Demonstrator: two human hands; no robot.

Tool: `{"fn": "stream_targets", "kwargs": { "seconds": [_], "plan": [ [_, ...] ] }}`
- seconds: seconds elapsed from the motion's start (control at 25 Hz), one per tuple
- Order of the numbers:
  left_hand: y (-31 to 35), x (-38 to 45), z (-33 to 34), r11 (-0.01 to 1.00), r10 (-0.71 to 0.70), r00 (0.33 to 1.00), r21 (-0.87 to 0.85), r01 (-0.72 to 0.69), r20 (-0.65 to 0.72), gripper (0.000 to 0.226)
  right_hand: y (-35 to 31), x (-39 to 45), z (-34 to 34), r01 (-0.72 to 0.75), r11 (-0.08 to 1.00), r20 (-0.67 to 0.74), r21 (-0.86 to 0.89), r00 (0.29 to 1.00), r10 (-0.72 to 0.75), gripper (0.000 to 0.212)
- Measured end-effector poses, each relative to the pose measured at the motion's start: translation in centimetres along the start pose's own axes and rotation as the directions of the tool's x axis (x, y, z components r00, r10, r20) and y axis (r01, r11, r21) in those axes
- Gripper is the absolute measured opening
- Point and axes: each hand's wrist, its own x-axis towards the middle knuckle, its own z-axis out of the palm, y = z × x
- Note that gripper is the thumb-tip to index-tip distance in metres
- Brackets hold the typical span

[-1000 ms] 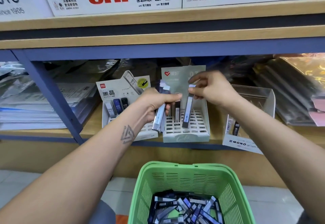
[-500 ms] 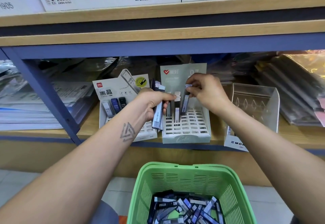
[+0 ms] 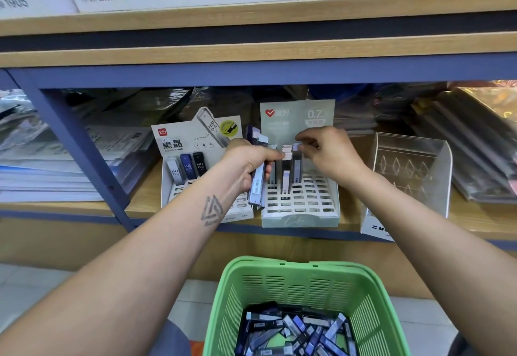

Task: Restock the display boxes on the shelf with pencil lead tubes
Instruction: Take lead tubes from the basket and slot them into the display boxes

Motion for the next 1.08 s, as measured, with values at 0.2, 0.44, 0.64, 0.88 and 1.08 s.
{"fn": "stream_targets", "kwargs": {
  "seconds": [0.2, 0.44, 0.64, 0.88, 1.08],
  "plan": [
    [0.0, -0.1, -0.5, 1.0, -0.001, 1.0, -0.001, 0.001, 0.004, 0.031, 0.3, -0.3, 0.0, 0.012, 1.0, -0.012, -0.02, 1.0, -0.012, 0.004],
    [-0.2, -0.7, -0.7, 1.0, -0.003, 1.0, -0.012, 0.004, 0.01, 0.035, -0.1, -0.3, 0.1, 0.038, 0.993, 0.018, -0.115, 0.999, -0.037, 0.004],
    [-0.5, -0.8, -0.6, 1.0, 0.023, 1.0, 0.011, -0.023, -0.005, 0.042, 0.0, -0.5, 0.3, 0.029, 0.993, -0.01, -0.112, 0.999, -0.03, 0.004],
    [-0.6, -0.6, -0.6, 0.999, 0.033, 0.999, 0.018, -0.033, 0.013, 0.046, -0.3, -0.9, -0.1, 0.009, 0.985, 0.002, -0.172, 1.0, -0.008, 0.019],
    [-0.7, -1.5, -0.5, 1.0, 0.003, 0.997, 0.008, -0.003, 0.075, 0.037, -2.3, -1.5, -0.9, -0.103, 0.982, -0.068, 0.157, 0.991, 0.115, 0.022]
  ]
}}
